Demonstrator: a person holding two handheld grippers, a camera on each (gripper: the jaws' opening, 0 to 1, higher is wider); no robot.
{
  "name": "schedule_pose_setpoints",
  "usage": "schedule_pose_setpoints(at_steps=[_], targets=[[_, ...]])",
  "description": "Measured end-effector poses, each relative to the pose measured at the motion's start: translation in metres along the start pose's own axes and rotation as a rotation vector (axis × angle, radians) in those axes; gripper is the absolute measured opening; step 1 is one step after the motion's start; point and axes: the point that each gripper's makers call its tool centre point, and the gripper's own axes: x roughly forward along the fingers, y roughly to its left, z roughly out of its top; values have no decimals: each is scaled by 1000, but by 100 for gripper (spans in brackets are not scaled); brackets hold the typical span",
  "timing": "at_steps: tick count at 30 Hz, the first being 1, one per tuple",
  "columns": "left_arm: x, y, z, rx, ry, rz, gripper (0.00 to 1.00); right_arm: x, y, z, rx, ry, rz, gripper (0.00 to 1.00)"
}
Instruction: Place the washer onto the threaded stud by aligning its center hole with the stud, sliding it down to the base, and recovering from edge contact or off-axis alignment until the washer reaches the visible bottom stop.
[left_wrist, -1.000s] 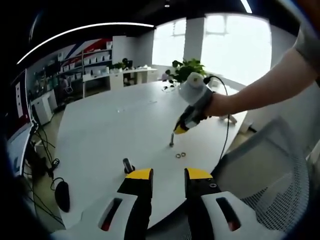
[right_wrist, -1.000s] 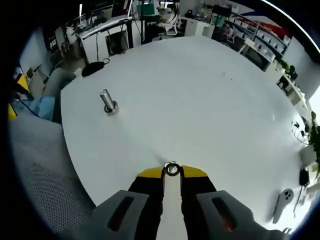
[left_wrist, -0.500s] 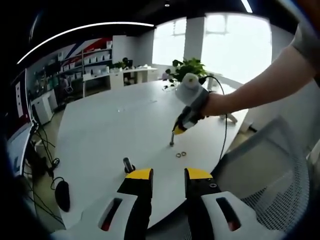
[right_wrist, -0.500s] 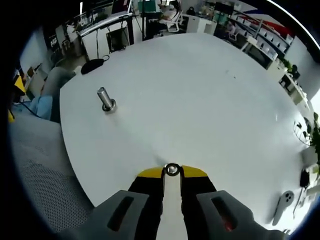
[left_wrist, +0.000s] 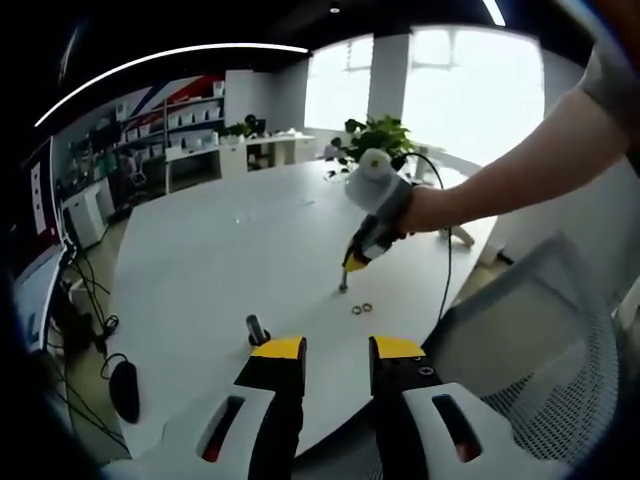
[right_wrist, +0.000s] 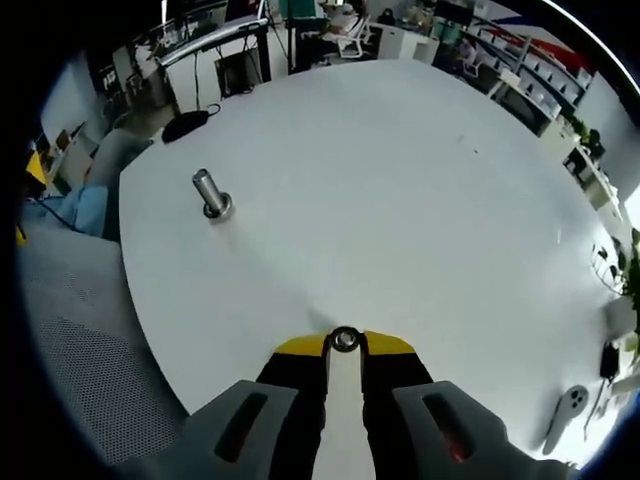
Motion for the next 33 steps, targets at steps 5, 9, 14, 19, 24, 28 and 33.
schedule_pose_setpoints(at_steps=[5,9,14,19,24,28,33], targets=[[0,0,0,-3,-1,-1,23,2,-2,2,2,3,2,13],[0,0,0,-3,2,-2,23,6,-3,0,-1,18,7,13],[0,0,0,-4,0,-2,23,10,-1,-4,-10,34,11,14],[0,0,-1,-6,1,0,23,17,-5,-9,-9,61,14,14],[0,0,-1,-5,3,-1,23,25,-7,-14,2,74,18,14],[0,1,-1,-10,1,2,23,32,-7,-16,5,84,22,14],[-1,2,-1,-14,-3,6,23,39,-5,-19,3,101,26,14]])
